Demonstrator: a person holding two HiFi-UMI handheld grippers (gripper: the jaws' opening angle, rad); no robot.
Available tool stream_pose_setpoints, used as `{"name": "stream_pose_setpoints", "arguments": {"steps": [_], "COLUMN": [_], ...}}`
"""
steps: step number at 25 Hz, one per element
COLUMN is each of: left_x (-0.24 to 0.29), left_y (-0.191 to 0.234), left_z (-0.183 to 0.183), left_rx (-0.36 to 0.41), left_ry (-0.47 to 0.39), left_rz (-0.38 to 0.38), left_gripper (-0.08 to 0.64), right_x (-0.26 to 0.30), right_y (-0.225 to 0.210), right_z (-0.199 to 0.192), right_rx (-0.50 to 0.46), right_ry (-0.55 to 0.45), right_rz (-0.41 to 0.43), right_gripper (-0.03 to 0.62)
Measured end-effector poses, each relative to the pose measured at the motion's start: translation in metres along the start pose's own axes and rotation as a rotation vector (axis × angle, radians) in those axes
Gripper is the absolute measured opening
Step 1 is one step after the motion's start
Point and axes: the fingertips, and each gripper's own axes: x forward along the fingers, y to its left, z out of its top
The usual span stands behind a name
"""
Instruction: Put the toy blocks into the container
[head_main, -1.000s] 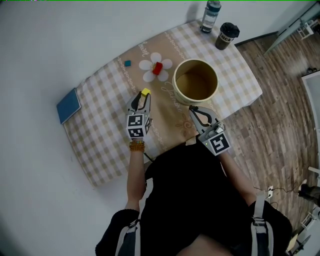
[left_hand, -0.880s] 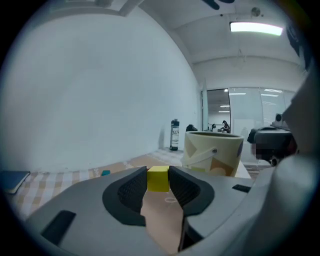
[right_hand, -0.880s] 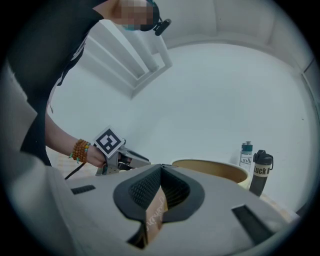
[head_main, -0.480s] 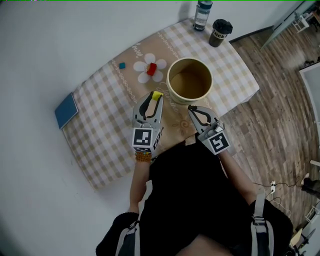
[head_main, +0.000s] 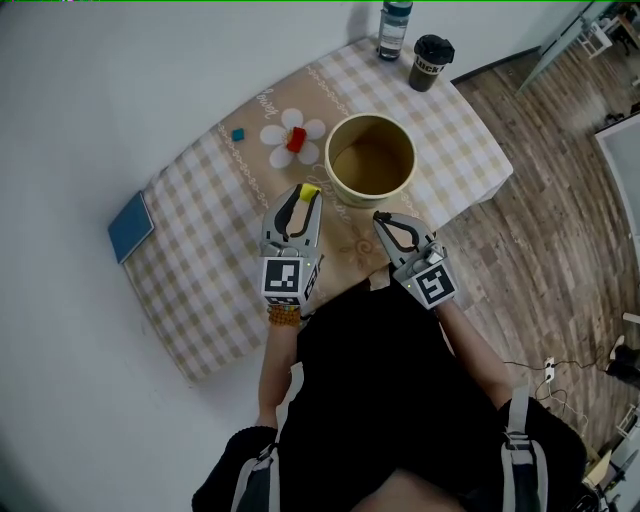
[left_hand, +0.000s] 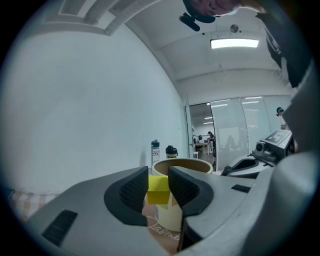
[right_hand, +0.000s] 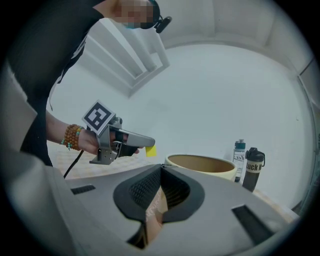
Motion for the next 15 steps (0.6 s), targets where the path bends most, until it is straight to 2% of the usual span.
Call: {"name": "stream_pose_setpoints", "arguments": {"steps": [5,9,12,15], "left_x": [0.013,0.036,0.053,0.065], "left_y": [-0.007,-0.023,-0.037,-0.051], "left_z": [0.065,0.114,0.119,0.108], "left_rx": [0.022,0.052,0.060,0.064], "left_ry": [-0.115,-0.205,-0.199,-0.170], "left_rz": [-0.017,-0.070,-0.113,-0.148], "left_gripper": [0.124,0.124,0.124,0.126], "right_x": [-0.003,-0.005,-0.007,-0.011], "right_y": [-0.002,-0.007,-0.010,-0.012], "right_z": [0.003,0.007,0.010,0.009], "right_rx": [-0.005,-0.001,-0.001,0.005], "right_ry": [-0.008,-0.020,-0.030,-0.024], "right_rz": [-0.011,-0.032,-0.046,-0.058], "right_gripper": [-0.002,-0.002,-0.002,-0.002]}}
